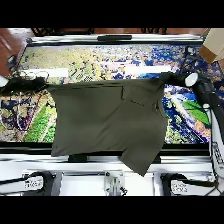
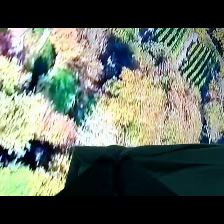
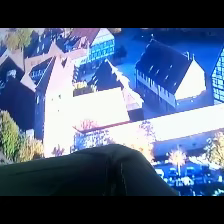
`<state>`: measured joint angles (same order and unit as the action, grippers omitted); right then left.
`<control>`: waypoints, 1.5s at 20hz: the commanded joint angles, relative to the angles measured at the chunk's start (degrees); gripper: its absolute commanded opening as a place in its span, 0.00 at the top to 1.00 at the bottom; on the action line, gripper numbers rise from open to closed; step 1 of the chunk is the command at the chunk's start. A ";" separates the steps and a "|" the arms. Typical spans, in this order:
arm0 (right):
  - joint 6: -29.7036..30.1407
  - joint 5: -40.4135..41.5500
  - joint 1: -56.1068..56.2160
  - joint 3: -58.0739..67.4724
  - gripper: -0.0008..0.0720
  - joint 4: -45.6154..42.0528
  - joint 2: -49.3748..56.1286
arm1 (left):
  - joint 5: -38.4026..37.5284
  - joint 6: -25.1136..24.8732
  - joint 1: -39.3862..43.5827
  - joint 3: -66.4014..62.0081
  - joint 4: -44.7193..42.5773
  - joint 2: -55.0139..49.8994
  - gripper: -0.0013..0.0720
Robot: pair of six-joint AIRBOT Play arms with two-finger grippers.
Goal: Fold the shirts.
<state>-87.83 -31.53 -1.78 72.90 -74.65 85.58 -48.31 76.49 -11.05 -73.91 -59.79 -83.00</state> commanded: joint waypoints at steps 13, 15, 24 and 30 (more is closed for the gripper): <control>2.19 -38.88 -0.59 -1.51 0.91 -8.52 -1.57 | -33.92 -1.05 -1.11 -10.03 -2.05 -15.63 0.93; 2.25 -40.46 -0.59 -3.28 0.91 -7.87 -1.57 | -36.44 -1.01 -1.20 -10.05 -3.50 -15.50 0.93; -1.66 -36.57 -0.59 -5.07 0.91 -7.10 -1.46 | -36.65 0.52 -0.61 -8.07 -5.68 -15.76 0.93; -2.03 -39.08 -0.59 -5.07 0.91 -6.62 1.16 | -37.88 1.29 -0.72 -3.63 -6.10 -15.19 0.93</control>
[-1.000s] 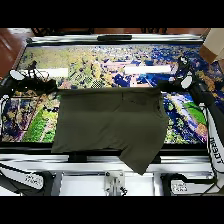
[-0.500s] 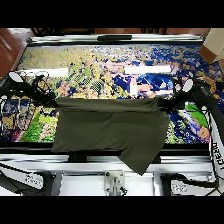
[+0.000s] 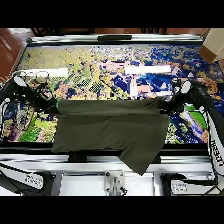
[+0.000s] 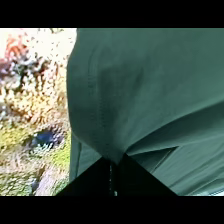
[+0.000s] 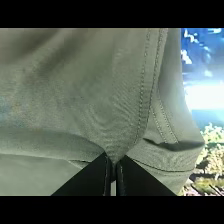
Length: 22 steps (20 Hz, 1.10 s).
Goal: Fold the shirts.
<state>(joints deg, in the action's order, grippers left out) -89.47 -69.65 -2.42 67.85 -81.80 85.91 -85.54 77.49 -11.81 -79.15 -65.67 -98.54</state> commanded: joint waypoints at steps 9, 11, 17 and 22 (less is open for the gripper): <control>2.23 -3.82 -0.11 0.90 0.37 -0.22 0.31 | 0.24 2.69 -0.46 1.79 -3.63 1.11 0.38; 4.20 -9.97 -1.18 2.97 0.37 -2.32 -1.16 | -1.70 2.73 -1.97 0.37 -3.61 3.96 0.38; 8.37 -20.22 -12.33 -1.68 0.37 -2.32 -12.66 | -6.51 0.83 -8.98 12.35 -3.28 21.35 0.29; 11.15 -15.78 -20.28 -11.41 0.36 7.32 -23.04 | -0.02 -5.40 -15.63 37.75 -3.34 34.84 0.24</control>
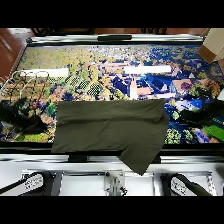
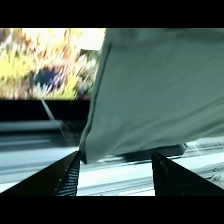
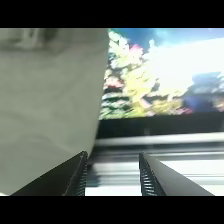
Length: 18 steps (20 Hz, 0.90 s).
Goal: Fold the shirts.
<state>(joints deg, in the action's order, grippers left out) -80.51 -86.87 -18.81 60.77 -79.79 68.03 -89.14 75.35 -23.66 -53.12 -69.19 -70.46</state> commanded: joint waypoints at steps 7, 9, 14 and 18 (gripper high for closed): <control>2.58 3.02 -3.82 -4.79 0.36 8.83 -5.75 | 12.44 -9.64 -6.43 22.23 3.50 7.39 0.24; 2.58 2.99 -3.82 -4.79 0.36 8.79 -5.75 | 14.34 -9.81 -6.27 23.71 3.89 6.80 0.24; 2.58 2.43 -3.82 -4.87 0.36 8.70 -5.75 | 15.56 -12.94 -6.29 26.16 10.25 3.80 0.30; 2.21 0.72 -1.64 -11.74 0.35 6.29 -5.75 | 15.30 -13.18 -6.29 26.93 11.89 2.62 0.82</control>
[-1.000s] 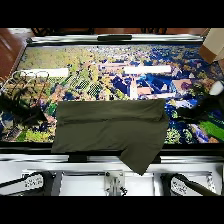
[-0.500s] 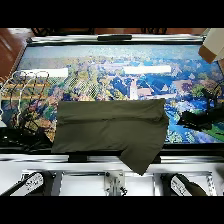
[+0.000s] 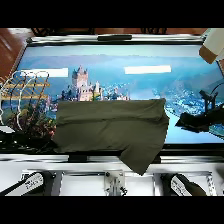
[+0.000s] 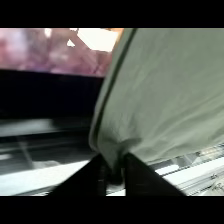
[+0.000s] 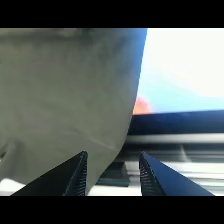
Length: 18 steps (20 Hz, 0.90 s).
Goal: Fold the shirts.
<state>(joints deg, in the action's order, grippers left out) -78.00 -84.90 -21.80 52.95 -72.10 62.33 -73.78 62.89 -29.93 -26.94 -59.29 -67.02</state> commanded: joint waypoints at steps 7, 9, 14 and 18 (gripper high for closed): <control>-0.85 1.64 9.88 -21.03 0.13 2.03 -0.07 | -2.93 -2.23 -0.04 0.70 2.38 -0.68 0.93; -1.05 3.32 9.88 -23.61 0.13 5.09 -0.07 | -2.80 -2.27 -0.04 0.70 2.36 -0.68 0.93; -3.08 8.39 9.90 -27.93 0.17 7.80 -0.04 | -2.80 -3.56 -0.04 0.70 2.40 -0.68 0.93; -4.79 11.72 12.28 -30.03 0.23 8.13 -0.04 | -2.73 -3.72 -0.04 0.68 2.40 -0.68 0.93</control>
<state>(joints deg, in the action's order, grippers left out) -81.43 -77.08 -11.16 24.56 -64.51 62.24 -76.58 59.44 -29.93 -26.26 -56.90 -67.68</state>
